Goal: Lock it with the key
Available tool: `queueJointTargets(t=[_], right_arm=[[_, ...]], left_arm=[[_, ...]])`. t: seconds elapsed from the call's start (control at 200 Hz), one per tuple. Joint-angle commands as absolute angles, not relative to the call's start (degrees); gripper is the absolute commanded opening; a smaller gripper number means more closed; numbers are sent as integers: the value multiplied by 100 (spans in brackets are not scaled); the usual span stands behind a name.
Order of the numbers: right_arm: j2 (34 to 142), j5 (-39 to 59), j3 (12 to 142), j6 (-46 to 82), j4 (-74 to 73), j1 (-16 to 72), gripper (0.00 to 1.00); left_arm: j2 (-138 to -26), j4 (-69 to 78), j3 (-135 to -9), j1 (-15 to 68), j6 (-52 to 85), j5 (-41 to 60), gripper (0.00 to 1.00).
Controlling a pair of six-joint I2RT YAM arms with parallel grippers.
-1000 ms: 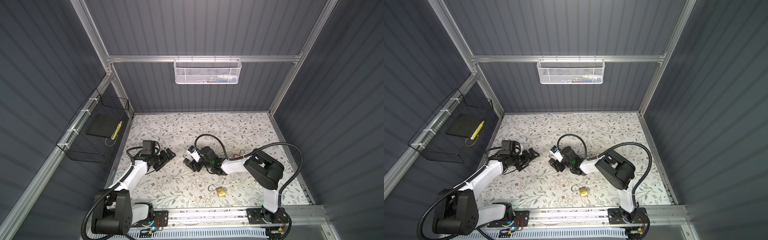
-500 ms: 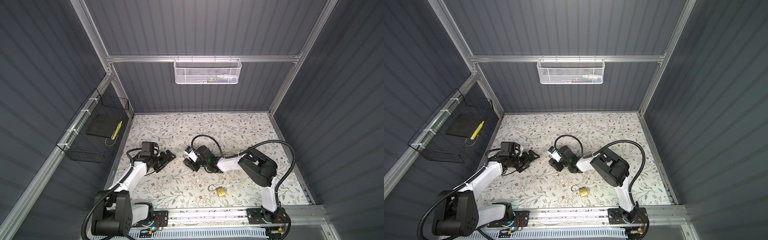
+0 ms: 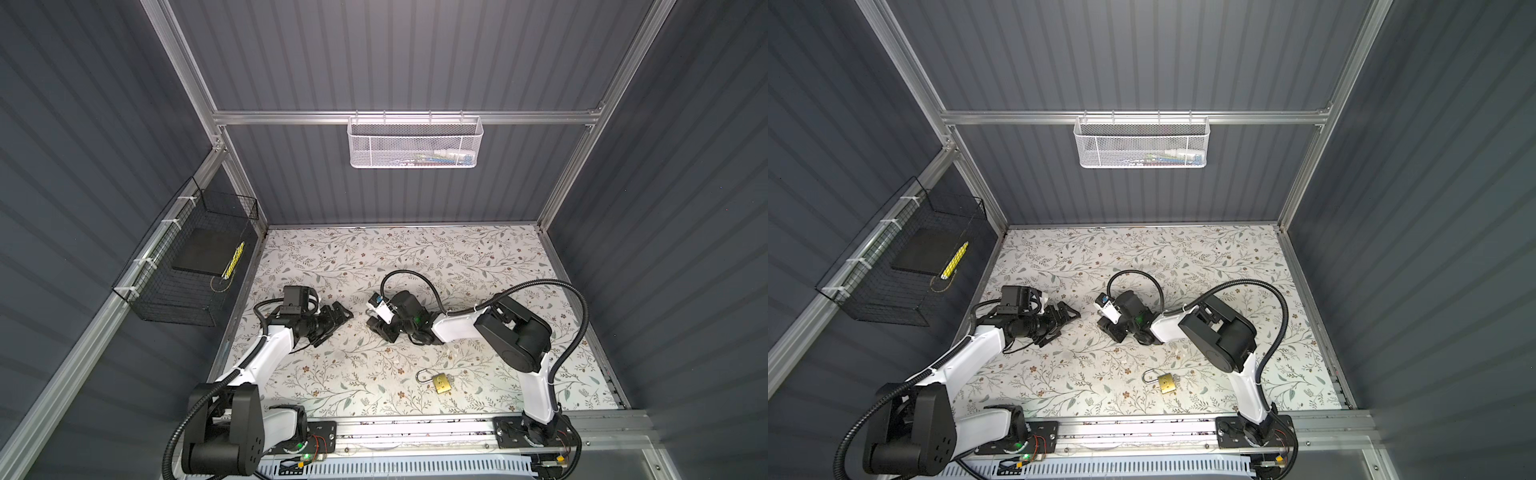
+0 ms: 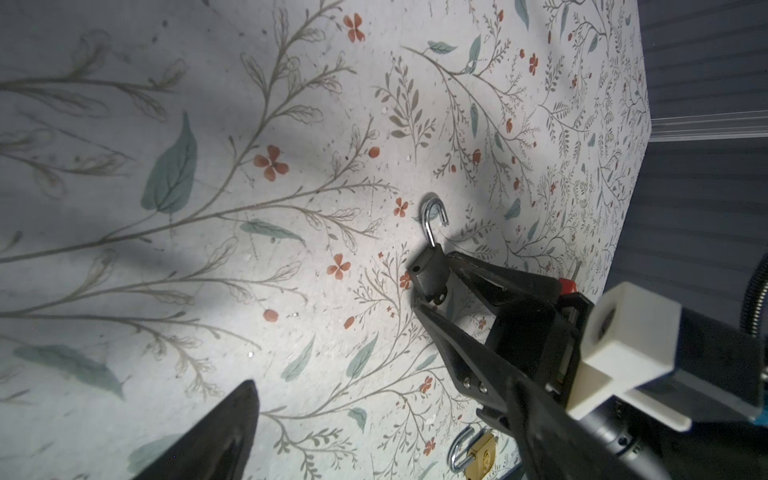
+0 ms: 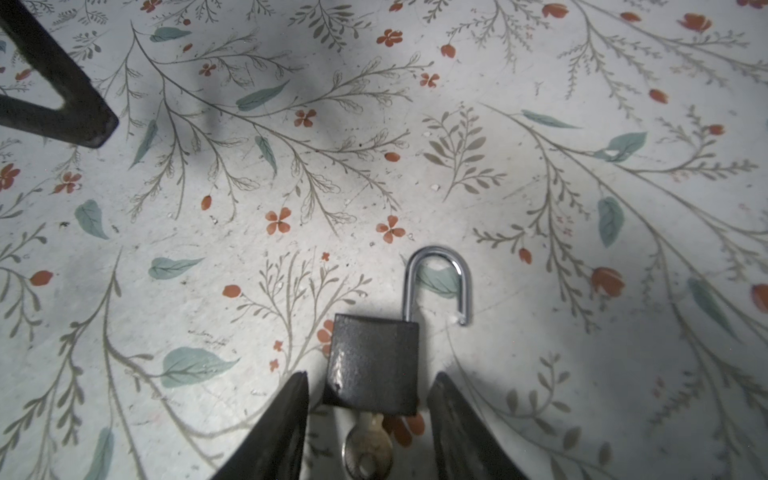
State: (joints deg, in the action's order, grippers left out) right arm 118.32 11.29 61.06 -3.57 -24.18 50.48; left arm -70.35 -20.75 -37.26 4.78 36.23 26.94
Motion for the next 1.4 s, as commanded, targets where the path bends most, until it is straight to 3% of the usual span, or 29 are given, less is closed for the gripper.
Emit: queueJointTargets(t=[0.0,0.13,0.345,0.58,0.925,1.106,1.396], right_arm=[[12011,1072,6245,-457,-2314,5089,49],[12141,1037,6360,-491,-2215,5089,50],[12023,906,6180,-594,-2403,5102,34],[11410,1254,5704,-419,-2940,5098,29],[10152,1872,4922,-100,-3301,5097,28],[9566,2199,4879,-354,-2907,5106,28],[9399,2487,5227,-609,-2355,5116,29]], left_arm=[[-6886,-2104,-3619,431,3682,2856,94],[-6840,-2092,-3555,431,3704,2893,92],[-6703,-2179,-3506,431,3733,2878,92],[-6341,-2023,-3441,459,3948,3201,90],[-6418,-1252,-3724,1580,4432,3559,77],[-6396,-1052,-3778,1619,4577,3680,63],[-6267,-800,-3797,1666,4717,4050,50]])
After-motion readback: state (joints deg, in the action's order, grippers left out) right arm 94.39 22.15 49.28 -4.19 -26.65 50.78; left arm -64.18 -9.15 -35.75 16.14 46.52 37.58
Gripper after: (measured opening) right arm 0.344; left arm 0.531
